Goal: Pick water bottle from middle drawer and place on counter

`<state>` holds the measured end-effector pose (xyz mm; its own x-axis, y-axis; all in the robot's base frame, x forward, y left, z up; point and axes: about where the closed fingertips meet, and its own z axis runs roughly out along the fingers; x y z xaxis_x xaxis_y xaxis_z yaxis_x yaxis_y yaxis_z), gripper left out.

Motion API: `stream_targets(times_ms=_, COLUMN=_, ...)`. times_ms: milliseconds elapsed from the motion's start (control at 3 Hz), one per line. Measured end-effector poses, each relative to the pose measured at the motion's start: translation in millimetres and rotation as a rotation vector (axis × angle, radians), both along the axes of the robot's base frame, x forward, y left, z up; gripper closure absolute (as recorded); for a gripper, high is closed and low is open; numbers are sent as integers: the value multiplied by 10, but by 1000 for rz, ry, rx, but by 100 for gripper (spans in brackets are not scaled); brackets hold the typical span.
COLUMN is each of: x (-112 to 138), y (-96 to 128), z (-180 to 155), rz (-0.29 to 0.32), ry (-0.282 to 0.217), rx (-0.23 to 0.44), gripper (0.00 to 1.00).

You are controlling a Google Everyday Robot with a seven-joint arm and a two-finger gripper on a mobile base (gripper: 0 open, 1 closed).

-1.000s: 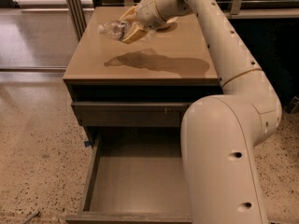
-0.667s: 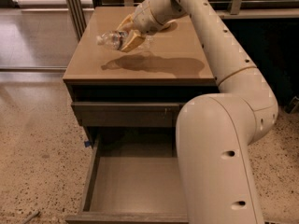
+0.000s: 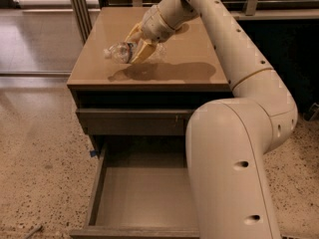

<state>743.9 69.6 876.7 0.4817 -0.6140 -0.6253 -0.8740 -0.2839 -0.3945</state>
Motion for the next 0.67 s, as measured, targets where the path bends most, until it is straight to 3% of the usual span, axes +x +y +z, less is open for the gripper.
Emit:
stream_targets(times_ms=333, x=-64, y=-19, z=-55, rz=8, ry=8, rx=-40, gripper=100)
stream_targets(times_ms=667, x=11, y=-30, z=-234, rz=2, ry=-64, rx=-130, gripper=100)
